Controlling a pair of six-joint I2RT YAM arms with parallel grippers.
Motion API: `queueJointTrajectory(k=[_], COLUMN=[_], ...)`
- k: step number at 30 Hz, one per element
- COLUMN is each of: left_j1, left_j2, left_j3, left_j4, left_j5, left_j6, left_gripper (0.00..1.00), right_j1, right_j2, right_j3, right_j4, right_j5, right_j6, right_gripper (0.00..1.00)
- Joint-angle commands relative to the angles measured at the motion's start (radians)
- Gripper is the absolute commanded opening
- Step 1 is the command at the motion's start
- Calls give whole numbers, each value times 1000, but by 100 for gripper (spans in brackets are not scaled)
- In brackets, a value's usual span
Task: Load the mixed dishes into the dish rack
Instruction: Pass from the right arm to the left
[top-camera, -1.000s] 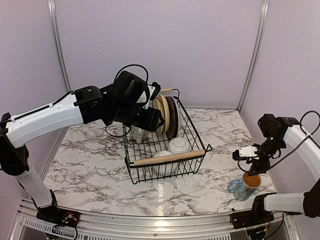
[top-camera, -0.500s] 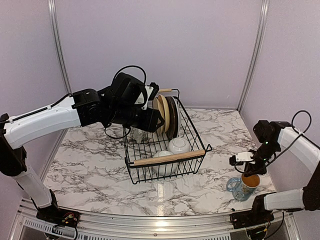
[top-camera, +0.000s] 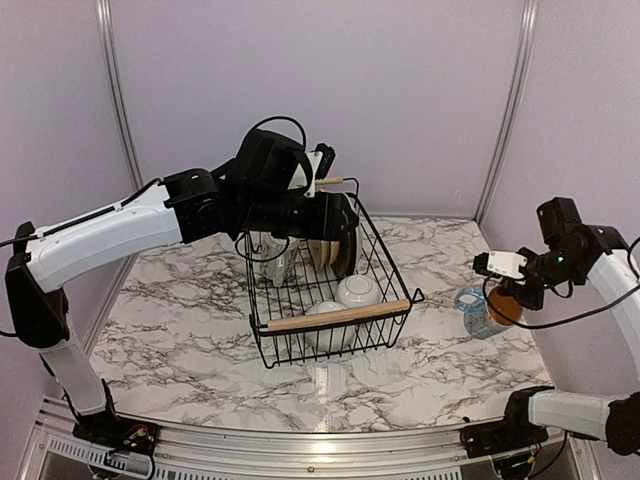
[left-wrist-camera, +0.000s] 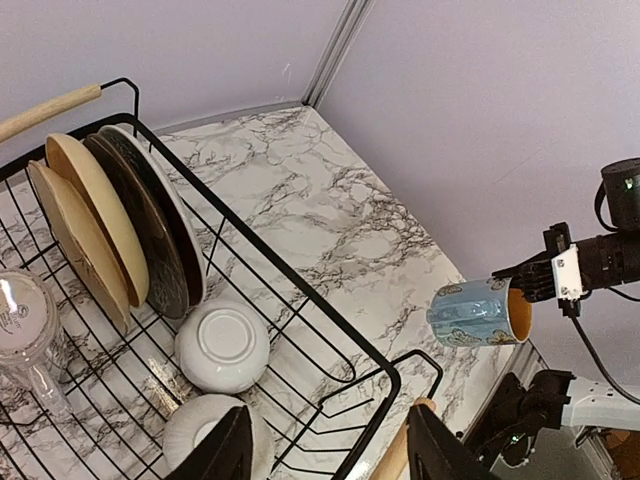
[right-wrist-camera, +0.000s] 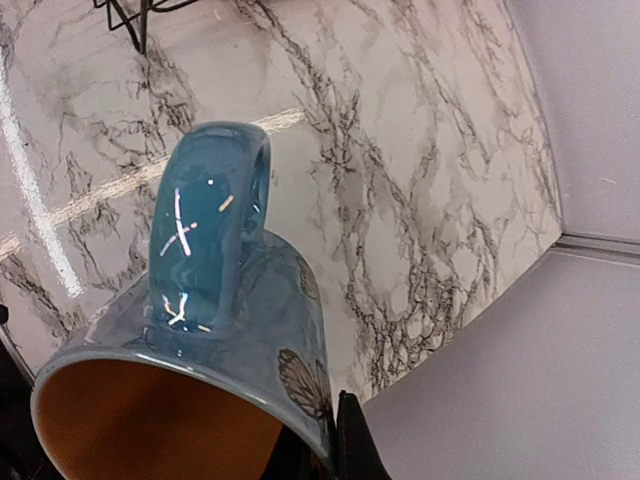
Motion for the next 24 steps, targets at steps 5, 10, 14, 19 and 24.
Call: queueJointTrajectory(k=[5, 10, 14, 19, 24], left_j1=[17, 84, 127, 139, 141], left_j2=[103, 178, 239, 263, 258], left_j3=[138, 173, 228, 231, 183], left_j4=[119, 265, 315, 364, 474], left_j5=[160, 354, 451, 515, 541], left_j6=[-170, -363, -447, -500, -584], left_gripper=[55, 54, 52, 52, 52], right_j1=[-5, -3, 12, 101, 224], right_j2=[-64, -103, -70, -7, 68], right_j3=[208, 183, 200, 268, 345], right_j4=[375, 630, 713, 728, 683], right_j5=[9, -131, -224, -276, -319], right_j6=[195, 239, 264, 224, 182], right_gripper=[0, 0, 0, 0, 0])
